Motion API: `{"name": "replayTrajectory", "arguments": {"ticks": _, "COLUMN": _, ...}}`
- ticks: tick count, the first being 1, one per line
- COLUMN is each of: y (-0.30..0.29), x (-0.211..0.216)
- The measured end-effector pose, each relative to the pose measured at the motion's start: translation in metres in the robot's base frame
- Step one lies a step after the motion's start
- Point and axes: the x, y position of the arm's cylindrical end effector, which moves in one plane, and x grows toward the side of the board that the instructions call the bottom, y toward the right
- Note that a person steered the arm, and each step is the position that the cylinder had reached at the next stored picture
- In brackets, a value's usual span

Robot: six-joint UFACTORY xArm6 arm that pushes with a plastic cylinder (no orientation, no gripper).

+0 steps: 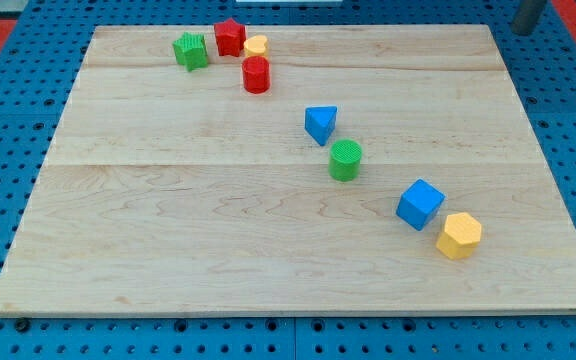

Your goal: Move the red star to the bottom left

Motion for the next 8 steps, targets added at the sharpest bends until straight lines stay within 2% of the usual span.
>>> {"name": "replayTrajectory", "arguments": {"ticks": 2, "y": -0.010, "x": 0.003}}
{"name": "replayTrajectory", "arguments": {"ticks": 3, "y": -0.061, "x": 0.006}}
{"name": "replayTrajectory", "arguments": {"ticks": 4, "y": -0.062, "x": 0.006}}
{"name": "replayTrajectory", "arguments": {"ticks": 8, "y": -0.208, "x": 0.000}}
